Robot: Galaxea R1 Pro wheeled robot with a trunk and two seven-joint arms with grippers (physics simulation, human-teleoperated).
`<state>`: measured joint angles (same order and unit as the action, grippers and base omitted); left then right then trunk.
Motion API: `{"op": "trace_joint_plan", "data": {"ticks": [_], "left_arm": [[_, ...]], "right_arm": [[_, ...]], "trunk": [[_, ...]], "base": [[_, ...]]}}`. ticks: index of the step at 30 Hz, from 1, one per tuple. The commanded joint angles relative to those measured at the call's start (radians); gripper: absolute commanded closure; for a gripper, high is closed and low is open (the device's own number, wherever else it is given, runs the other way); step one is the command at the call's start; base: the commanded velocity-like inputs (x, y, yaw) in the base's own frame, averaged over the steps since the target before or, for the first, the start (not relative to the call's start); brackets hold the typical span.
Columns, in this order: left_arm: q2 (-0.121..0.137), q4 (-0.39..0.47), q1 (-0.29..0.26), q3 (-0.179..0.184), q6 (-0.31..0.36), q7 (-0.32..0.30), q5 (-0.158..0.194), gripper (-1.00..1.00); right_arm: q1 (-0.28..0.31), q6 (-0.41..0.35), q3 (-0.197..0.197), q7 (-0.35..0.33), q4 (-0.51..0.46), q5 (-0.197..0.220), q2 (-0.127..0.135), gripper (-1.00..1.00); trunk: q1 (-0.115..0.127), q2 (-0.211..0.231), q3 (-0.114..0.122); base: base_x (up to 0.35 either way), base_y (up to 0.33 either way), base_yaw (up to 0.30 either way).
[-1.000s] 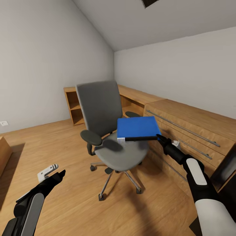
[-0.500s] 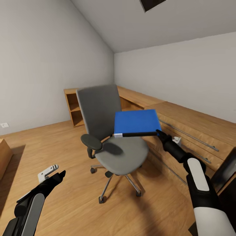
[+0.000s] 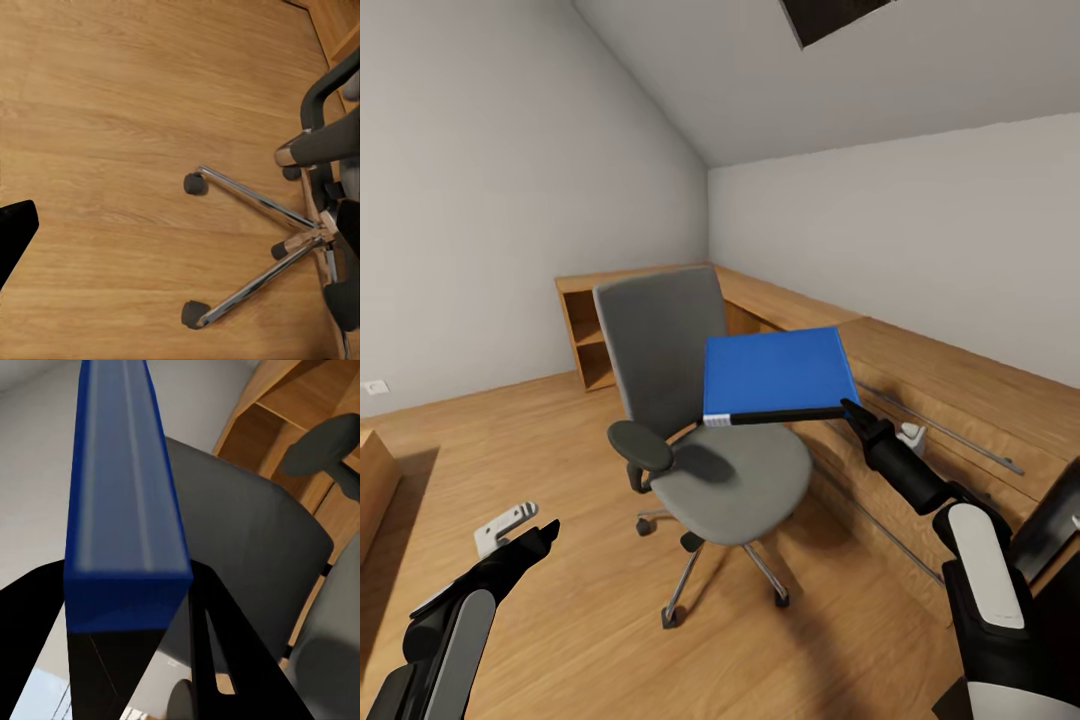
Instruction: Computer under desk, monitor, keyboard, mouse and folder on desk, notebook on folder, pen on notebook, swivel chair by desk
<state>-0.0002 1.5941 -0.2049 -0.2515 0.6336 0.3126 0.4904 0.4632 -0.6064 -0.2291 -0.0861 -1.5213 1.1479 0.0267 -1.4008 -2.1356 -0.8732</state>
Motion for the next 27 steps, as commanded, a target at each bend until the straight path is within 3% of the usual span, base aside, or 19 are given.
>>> {"op": "trace_joint_plan", "data": {"ticks": [1,12,14,20,27], "left_arm": [[0.000,0.001,-0.001,0.000,0.004,0.008,0.011,-1.00],[0.003,0.004,0.000,-0.005,0.004,0.008,0.011,-1.00],[0.003,0.004,-0.001,-0.005,0.005,0.008,0.011,-1.00],[0.003,0.006,-0.001,-0.005,0.005,0.008,0.011,-1.00],[0.003,0.006,-0.001,-0.005,0.005,0.008,0.011,-1.00]], "right_arm": [[0.000,-0.006,-0.002,-0.003,0.000,-0.001,0.000,1.00],[-0.003,-0.008,-0.003,-0.007,-0.001,0.003,0.000,1.00],[-0.004,-0.008,-0.003,-0.009,0.000,0.024,0.000,1.00],[-0.004,-0.007,-0.003,-0.005,0.002,0.140,0.000,1.00],[-0.005,-0.006,-0.003,-0.005,0.003,0.174,0.001,1.00]], "trunk": [[0.004,0.007,0.002],[0.046,0.084,0.037],[0.054,0.098,0.043],[0.077,0.140,0.062],[0.104,0.189,0.084]], "base": [[0.000,0.000,0.000],[0.000,0.000,0.000],[0.000,0.000,0.000],[0.000,0.000,0.000],[0.000,0.000,0.000]]}}
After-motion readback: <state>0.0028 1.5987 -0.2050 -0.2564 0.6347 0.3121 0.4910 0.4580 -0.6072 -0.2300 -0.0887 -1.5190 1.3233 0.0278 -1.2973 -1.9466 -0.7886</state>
